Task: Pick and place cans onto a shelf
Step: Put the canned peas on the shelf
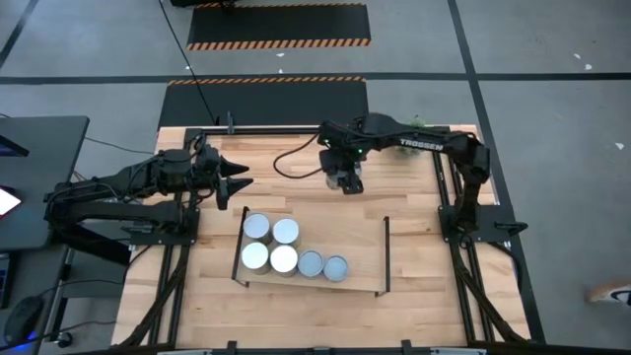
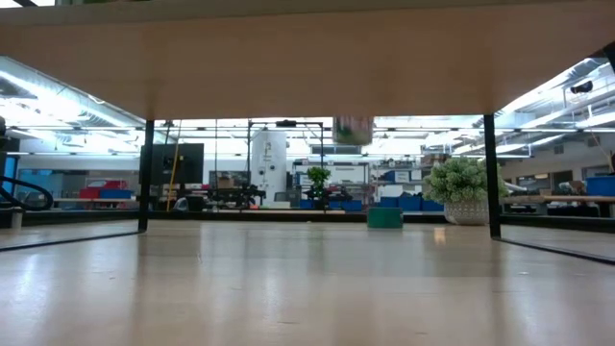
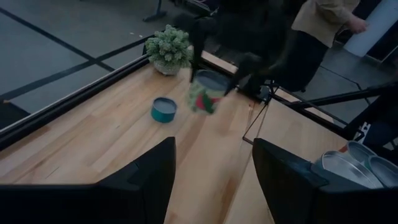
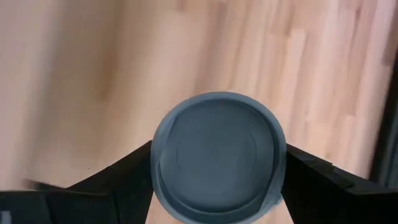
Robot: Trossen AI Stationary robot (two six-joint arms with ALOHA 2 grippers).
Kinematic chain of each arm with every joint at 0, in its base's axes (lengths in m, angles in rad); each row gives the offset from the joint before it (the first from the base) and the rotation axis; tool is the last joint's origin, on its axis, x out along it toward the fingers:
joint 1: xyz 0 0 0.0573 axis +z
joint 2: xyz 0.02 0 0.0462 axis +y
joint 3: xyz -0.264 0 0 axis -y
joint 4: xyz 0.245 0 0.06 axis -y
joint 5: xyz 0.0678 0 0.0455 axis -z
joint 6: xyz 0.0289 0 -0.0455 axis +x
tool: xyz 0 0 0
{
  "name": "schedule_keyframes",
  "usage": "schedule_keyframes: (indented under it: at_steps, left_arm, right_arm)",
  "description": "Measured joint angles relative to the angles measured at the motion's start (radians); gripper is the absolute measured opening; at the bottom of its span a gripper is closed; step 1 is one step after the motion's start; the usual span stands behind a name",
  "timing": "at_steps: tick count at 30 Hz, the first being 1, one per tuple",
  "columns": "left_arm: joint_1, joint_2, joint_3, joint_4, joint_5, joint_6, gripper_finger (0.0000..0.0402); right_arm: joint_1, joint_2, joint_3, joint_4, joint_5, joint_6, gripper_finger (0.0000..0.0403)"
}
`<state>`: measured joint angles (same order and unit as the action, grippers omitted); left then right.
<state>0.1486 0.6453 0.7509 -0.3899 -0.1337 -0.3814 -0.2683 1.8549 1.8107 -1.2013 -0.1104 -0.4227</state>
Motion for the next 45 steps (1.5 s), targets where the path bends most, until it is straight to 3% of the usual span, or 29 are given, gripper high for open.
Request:
schedule_keyframes:
  at_steps: [9,19,28,45]
  left_arm:
    - [0.000,0.000,0.000,0.003,0.000,-0.052,0.0220]
    - [0.000,0.000,0.000,0.004,0.000,-0.044,0.0220]
    - [0.000,0.000,0.000,0.004,0.000,-0.045,0.0220]
    - [0.000,0.000,0.000,0.004,0.000,-0.042,0.0220]
  right_arm:
    - [0.173,0.000,0.150,-0.087,-0.013,0.230,0.0291]
    - [0.366,-0.001,0.154,-0.144,0.098,0.473,0.0291]
    - [0.495,-0.004,0.113,-0.099,0.133,0.587,0.0306]
    - [0.542,-0.005,0.025,-0.029,0.145,0.634,0.0316]
